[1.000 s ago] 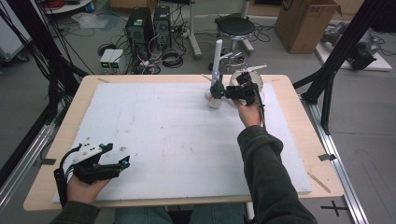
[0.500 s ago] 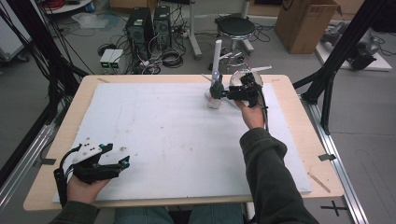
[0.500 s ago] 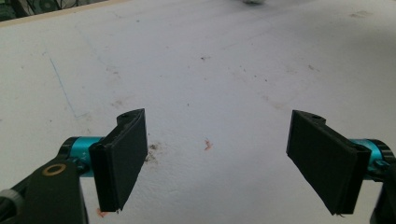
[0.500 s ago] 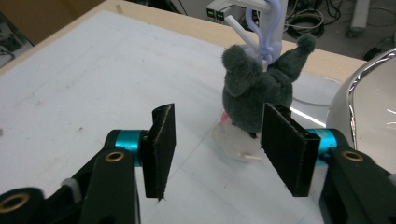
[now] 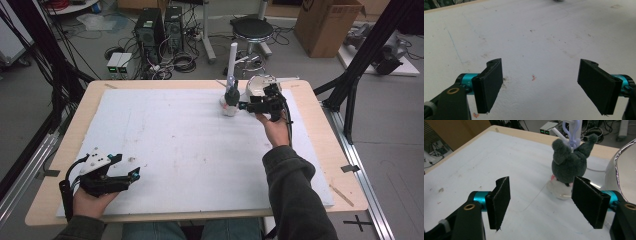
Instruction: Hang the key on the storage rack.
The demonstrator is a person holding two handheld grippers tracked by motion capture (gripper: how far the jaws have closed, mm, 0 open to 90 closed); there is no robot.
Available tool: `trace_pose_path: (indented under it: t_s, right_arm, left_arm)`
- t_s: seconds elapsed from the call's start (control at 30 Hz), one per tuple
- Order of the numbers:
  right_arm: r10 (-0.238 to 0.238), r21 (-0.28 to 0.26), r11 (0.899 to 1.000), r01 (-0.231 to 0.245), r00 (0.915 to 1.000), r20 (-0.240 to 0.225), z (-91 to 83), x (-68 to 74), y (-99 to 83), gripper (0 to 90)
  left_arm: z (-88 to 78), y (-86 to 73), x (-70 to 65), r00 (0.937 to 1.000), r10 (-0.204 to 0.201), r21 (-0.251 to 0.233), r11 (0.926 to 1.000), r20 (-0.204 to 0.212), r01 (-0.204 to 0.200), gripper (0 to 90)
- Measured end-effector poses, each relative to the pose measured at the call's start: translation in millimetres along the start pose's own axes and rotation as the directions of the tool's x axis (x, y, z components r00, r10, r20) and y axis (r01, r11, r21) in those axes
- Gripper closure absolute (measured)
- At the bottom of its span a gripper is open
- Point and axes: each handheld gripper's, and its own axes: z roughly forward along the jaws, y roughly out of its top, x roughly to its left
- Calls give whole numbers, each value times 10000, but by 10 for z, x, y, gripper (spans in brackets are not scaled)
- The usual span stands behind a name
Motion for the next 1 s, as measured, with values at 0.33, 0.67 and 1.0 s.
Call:
trace_pose_path:
  t_s: [0.33, 0.67, 1.0]
  right_arm:
    - [-170, 98, 9998, 172, 9997, -155, -47, 88, -41, 263]
    - [-404, -64, 9992, 402, 9988, -277, -105, 167, -35, 222]
    - [-356, -126, 9993, 352, 9988, -333, -137, 204, -153, 201]
  left_arm:
    - [1, 1, 15, 10000, -50, -66, 10000, 20, 50, 210]
    - [9, 4, 20, 10000, -92, -33, 10000, -26, 92, 210]
    - [17, 1, 7, 10000, -53, -18, 10000, 13, 53, 210]
